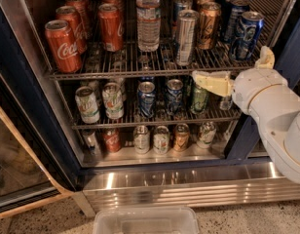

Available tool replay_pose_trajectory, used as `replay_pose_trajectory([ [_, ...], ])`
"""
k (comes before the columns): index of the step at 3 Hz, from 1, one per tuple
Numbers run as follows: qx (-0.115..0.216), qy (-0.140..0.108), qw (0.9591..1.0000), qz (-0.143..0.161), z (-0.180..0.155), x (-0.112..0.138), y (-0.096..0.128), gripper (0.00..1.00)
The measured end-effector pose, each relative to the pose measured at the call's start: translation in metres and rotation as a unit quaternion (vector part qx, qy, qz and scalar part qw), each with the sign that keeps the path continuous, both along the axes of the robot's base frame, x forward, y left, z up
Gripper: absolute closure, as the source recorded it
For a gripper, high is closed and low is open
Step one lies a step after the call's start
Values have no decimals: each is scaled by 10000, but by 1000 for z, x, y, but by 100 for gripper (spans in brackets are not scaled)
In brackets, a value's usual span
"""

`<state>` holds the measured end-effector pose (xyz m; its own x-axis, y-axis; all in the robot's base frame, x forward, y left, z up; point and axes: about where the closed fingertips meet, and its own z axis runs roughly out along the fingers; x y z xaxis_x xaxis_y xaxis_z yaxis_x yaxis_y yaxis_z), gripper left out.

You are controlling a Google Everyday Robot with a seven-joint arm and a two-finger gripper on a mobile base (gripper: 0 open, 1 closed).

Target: Pick pepsi can from top shelf of fridge

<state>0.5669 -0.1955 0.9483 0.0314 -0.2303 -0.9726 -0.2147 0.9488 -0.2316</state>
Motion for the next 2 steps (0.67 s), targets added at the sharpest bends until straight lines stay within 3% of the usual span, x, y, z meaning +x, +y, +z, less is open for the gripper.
replay_pose_trajectory([
  [1, -22, -224, 9993, -290, 2, 4, -12, 20],
  [2, -24, -401, 9981, -478, 7, 8, -21, 21],
])
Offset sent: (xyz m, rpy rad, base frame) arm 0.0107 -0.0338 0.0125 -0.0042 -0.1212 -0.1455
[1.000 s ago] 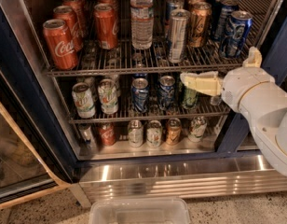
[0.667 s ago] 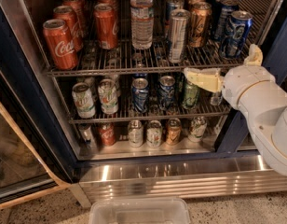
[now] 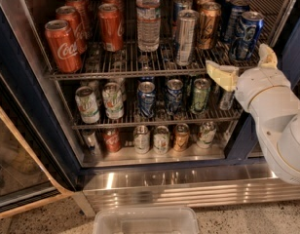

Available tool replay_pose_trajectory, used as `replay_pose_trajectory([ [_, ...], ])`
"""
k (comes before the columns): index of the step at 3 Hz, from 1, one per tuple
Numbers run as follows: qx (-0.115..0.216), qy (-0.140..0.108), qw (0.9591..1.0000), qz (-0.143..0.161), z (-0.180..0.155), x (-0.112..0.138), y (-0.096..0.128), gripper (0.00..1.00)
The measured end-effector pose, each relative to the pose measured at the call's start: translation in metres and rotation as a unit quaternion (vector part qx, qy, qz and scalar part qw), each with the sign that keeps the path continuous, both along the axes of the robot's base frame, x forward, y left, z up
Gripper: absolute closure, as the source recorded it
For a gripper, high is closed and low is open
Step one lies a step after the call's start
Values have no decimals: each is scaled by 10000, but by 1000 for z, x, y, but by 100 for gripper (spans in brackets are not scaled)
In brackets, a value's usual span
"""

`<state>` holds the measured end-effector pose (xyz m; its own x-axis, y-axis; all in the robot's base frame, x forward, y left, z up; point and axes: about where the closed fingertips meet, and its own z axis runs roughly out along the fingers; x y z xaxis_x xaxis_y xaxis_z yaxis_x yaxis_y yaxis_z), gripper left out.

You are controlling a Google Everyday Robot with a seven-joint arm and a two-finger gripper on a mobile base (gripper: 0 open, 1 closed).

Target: Pick pepsi can from top shelf of fridge

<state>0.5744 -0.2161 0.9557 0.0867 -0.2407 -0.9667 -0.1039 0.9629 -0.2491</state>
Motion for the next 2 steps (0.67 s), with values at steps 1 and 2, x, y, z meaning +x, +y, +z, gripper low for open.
replay_pose_trajectory([
  [1, 0, -74, 9999, -84, 4, 8, -6, 22],
  [2, -40, -100, 9998, -157, 16, 28, -20, 16],
])
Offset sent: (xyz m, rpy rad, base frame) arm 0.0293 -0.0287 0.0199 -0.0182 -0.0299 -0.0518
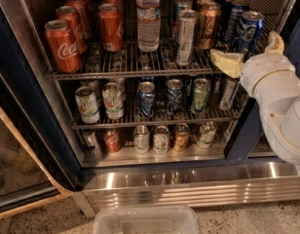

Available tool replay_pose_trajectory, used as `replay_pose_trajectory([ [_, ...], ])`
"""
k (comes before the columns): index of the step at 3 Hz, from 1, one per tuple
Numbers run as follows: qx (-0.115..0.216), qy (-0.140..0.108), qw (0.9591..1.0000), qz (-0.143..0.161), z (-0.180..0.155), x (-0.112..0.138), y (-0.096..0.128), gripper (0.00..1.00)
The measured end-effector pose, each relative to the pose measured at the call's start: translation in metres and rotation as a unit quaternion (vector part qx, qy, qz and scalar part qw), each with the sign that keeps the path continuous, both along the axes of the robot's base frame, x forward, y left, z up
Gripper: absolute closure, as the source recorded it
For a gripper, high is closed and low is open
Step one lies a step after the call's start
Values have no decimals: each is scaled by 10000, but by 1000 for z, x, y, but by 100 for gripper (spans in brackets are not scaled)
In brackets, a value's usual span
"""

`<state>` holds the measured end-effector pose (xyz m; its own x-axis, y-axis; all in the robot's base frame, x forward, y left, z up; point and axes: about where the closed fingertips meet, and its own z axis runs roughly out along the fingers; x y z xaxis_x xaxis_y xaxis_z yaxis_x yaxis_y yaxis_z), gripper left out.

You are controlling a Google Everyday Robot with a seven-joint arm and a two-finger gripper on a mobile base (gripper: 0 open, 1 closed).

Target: Pick pepsi can from top shelf of fridge

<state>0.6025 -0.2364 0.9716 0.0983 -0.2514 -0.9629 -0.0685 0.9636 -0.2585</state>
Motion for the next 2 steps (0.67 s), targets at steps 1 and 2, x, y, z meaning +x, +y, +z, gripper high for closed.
replay_pose_trajectory([
  [1, 48, 33, 10000, 28, 1, 9, -4, 18],
  [2, 154, 208, 9996, 71, -4, 48, -19, 28],
])
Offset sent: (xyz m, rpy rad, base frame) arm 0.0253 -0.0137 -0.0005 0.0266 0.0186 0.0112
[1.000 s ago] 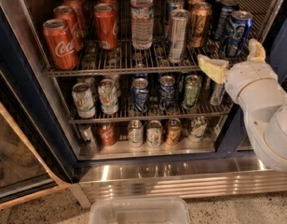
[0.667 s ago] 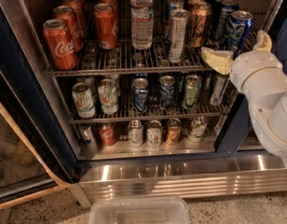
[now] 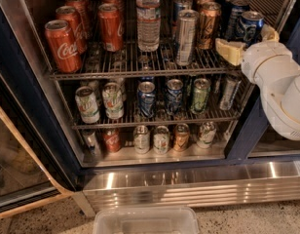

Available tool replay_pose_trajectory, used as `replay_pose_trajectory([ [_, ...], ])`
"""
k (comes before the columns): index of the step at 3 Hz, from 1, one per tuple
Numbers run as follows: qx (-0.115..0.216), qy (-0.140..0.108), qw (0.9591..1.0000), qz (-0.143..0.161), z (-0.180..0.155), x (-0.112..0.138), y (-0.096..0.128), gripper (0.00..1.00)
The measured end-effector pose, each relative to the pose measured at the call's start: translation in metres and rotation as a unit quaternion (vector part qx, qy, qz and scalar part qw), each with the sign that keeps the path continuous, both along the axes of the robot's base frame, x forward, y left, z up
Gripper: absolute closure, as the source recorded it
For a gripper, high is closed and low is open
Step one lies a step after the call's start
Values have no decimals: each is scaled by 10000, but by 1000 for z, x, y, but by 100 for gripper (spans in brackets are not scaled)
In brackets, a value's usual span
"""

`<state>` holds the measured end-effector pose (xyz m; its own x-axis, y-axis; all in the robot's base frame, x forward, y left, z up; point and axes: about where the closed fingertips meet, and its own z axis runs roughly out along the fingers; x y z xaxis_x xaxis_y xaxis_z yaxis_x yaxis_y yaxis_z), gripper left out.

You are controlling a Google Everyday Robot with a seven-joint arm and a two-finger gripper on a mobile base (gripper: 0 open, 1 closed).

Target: Pick pepsi can from top shelf of fridge

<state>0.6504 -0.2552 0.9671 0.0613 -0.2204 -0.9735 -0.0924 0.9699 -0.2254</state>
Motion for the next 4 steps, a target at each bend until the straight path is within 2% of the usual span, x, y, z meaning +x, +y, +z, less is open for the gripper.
replay_pose_trajectory([
  [3, -29, 145, 9997, -190, -2, 14, -12, 29],
  [4, -29, 145, 9997, -190, -2, 14, -8, 30],
])
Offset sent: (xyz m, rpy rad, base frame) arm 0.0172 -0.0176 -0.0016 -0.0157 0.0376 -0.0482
